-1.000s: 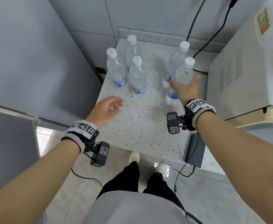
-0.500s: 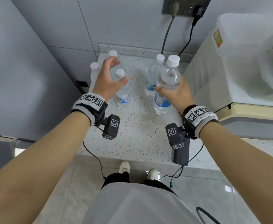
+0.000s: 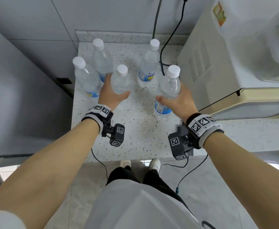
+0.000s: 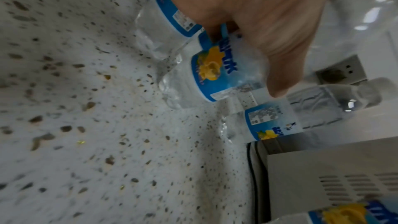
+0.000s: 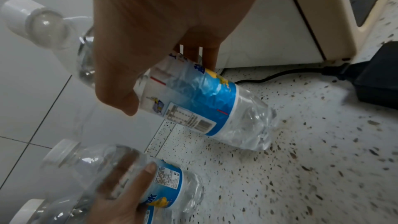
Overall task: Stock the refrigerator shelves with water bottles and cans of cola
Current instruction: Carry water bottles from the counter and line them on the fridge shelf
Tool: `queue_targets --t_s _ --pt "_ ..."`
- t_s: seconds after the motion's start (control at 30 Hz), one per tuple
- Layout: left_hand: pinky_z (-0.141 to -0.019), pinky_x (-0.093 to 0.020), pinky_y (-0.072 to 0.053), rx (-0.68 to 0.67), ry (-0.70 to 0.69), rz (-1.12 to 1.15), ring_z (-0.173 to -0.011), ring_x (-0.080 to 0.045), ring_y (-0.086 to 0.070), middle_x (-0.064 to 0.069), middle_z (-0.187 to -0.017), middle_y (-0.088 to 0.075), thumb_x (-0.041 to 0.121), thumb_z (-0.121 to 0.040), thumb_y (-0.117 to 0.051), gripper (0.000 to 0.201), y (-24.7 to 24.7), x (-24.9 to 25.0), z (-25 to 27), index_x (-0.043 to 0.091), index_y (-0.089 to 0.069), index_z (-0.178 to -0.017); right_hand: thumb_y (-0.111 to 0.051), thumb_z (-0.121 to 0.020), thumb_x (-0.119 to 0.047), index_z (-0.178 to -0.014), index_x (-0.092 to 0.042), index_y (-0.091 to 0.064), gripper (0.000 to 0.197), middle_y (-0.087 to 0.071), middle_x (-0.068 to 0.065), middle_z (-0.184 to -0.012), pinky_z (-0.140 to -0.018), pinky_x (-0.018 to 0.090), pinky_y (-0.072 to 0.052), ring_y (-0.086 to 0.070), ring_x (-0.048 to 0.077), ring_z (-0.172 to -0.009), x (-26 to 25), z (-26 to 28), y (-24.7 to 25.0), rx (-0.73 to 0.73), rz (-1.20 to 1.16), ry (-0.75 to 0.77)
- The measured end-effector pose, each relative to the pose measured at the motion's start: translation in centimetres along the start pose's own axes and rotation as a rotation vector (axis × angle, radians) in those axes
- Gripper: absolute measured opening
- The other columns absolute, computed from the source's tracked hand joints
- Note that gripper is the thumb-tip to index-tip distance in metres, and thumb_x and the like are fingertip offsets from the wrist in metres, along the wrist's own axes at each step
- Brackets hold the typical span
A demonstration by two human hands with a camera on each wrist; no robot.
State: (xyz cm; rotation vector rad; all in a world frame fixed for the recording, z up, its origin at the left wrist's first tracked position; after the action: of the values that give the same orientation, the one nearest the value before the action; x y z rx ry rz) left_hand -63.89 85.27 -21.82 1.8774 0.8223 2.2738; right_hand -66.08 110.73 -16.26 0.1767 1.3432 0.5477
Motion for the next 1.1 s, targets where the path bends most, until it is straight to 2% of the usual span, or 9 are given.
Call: queue_targets --t_s 0.07,0.17,0.4,0.5,0.57,0.67,0.8,0.97,1.1 --pt "-0.095 -0.027 -0.046 -0.070 0.041 -0.051 -0.113 -0.017 -0.057 -0.002 -0.123 -0.060 0.021 -0.071 -0.086 0.072 -0.3 -0.4 0.1 0.011 -0.047 -0.132 -0.086 -0.072 -0.030 -0.122 -0.023 -0.057 0.058 -0.068 -0.007 -0.112 -0.080 0.017 -0.052 -0.066 0.006 -0.102 -0.2 0.2 -0.5 0.003 -0.006 0.003" --pt "-0.091 -0.029 -0.047 -0.077 0.017 -0.148 -0.111 -0.023 -0.060 -0.005 -0.119 -0.064 0.023 -0.071 -0.085 0.064 -0.1 0.4 0.8 0.011 -0.053 -0.124 -0.085 -0.074 -0.022 -0.118 -0.025 -0.058 0.053 -0.068 -0.009 -0.109 -0.074 0.009 -0.050 -0.065 0.000 -0.099 -0.5 0.3 -0.8 -0.019 0.001 0.030" --pt "-0.085 -0.033 -0.056 0.004 0.000 -0.072 -0.095 -0.017 -0.066 -0.002 -0.101 -0.069 0.017 -0.071 -0.081 0.045 3.3 3.8 5.0 0.015 -0.060 -0.111 -0.086 -0.068 -0.037 -0.119 -0.026 -0.058 0.059 -0.068 -0.007 -0.112 -0.085 0.028 -0.054 -0.065 0.010 -0.103 -3.1 -0.4 -1.5 -0.121 0.038 0.124" --pt "-0.083 -0.026 -0.053 0.060 0.041 -0.040 -0.096 -0.012 -0.064 0.004 -0.102 -0.067 0.014 -0.070 -0.080 0.049 4.9 4.6 7.4 0.020 -0.056 -0.113 -0.085 -0.065 -0.042 -0.117 -0.025 -0.060 0.061 -0.069 -0.005 -0.110 -0.090 0.038 -0.058 -0.067 0.013 -0.102 -4.3 -0.3 -2.3 -0.177 0.051 0.193" --pt "-0.081 -0.018 -0.050 0.146 0.082 0.001 -0.093 -0.002 -0.063 0.013 -0.100 -0.065 0.014 -0.067 -0.080 0.053 5.7 4.9 9.5 0.024 -0.056 -0.113 -0.085 -0.069 -0.032 -0.115 -0.021 -0.060 0.053 -0.070 -0.003 -0.108 -0.088 0.030 -0.058 -0.068 0.012 -0.099 -4.8 0.1 -2.7 -0.233 0.016 0.231" --pt "-0.079 -0.015 -0.051 0.276 0.140 0.064 -0.091 0.001 -0.065 0.011 -0.102 -0.069 0.006 -0.066 -0.079 0.054 6.6 5.2 13.5 0.021 -0.060 -0.114 -0.083 -0.074 -0.025 -0.115 -0.017 -0.061 0.048 -0.070 -0.003 -0.105 -0.077 0.013 -0.054 -0.067 0.006 -0.095 -5.8 1.5 -3.3 -0.350 -0.003 0.321" --pt "-0.064 -0.003 -0.043 0.448 0.255 0.006 -0.081 0.003 -0.062 0.016 -0.092 -0.064 0.008 -0.070 -0.079 0.047 7.0 5.9 19.8 0.023 -0.063 -0.111 -0.085 -0.070 -0.031 -0.115 -0.016 -0.062 0.053 -0.072 -0.002 -0.107 -0.086 0.028 -0.057 -0.069 0.011 -0.098 -5.9 3.9 -4.8 -0.485 -0.021 0.403" --pt "-0.087 -0.042 -0.057 0.622 0.438 -0.032 -0.099 -0.019 -0.067 0.002 -0.105 -0.070 0.034 -0.053 -0.075 0.065 7.0 5.9 29.0 0.021 -0.063 -0.116 -0.083 -0.071 -0.024 -0.115 -0.017 -0.060 0.050 -0.070 -0.002 -0.109 -0.083 0.020 -0.052 -0.067 0.010 -0.099 -5.2 8.5 -7.5 -0.685 -0.018 0.468" --pt "-0.092 -0.044 -0.056 0.756 0.506 -0.002 -0.101 -0.016 -0.067 0.004 -0.110 -0.071 0.034 -0.050 -0.074 0.065 7.1 5.8 36.8 0.024 -0.064 -0.114 -0.083 -0.072 -0.025 -0.115 -0.019 -0.059 0.050 -0.068 -0.005 -0.106 -0.082 0.018 -0.050 -0.065 0.008 -0.097 -5.2 13.7 -10.3 -0.856 0.034 0.544"
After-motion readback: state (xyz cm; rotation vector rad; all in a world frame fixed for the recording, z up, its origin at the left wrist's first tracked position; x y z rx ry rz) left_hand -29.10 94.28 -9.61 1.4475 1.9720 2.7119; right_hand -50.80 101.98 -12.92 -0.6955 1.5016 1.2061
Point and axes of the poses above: each hand's wrist, its own z-axis away from the middle knuckle, its own y-axis out of the back of the hand, x = y × z, the point moved 2 cm from there along -z, towards the middle knuckle
